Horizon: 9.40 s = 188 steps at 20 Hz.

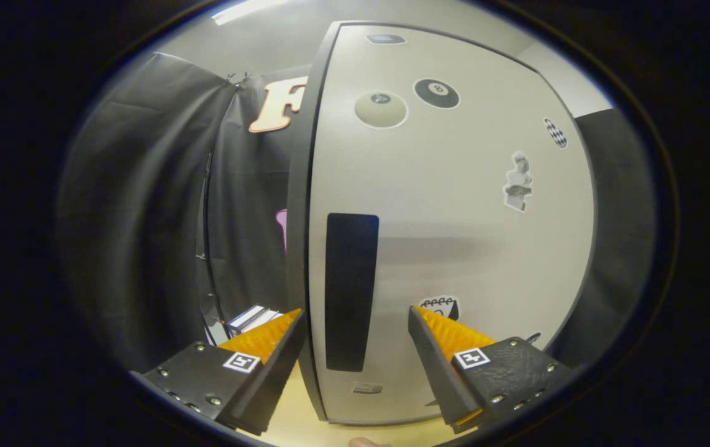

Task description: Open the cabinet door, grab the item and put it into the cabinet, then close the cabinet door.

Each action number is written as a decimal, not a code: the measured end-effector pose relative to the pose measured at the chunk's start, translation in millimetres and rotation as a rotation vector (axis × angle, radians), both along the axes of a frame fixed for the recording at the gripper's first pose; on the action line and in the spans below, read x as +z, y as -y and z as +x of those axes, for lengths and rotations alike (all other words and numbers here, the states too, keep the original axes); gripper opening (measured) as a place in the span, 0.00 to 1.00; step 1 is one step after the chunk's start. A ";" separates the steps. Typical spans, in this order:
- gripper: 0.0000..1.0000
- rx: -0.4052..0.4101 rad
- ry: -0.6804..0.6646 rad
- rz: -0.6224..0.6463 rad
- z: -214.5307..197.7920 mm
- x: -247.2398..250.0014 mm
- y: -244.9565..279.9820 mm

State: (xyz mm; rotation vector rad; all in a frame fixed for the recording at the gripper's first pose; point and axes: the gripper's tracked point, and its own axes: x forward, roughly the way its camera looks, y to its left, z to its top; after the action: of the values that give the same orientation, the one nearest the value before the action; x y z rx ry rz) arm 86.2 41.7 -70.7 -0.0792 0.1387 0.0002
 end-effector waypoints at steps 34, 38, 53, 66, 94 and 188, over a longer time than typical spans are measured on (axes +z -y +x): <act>0.18 -0.085 0.014 0.000 -51.0 3.1 5.7; 0.18 -0.113 0.010 0.018 -103.9 6.9 30.4; 0.18 -0.369 0.019 0.017 -237.7 29.1 129.8; 0.02 -0.548 -0.012 0.014 -305.9 37.9 238.6; 0.01 -0.463 -0.156 0.069 -301.4 -29.7 223.8; 0.18 -0.078 -0.713 0.055 41.3 -103.7 164.7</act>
State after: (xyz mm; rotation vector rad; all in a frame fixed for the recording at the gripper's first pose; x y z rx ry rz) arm 127.5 -123.0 -174.4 -0.0157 0.8543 -0.0461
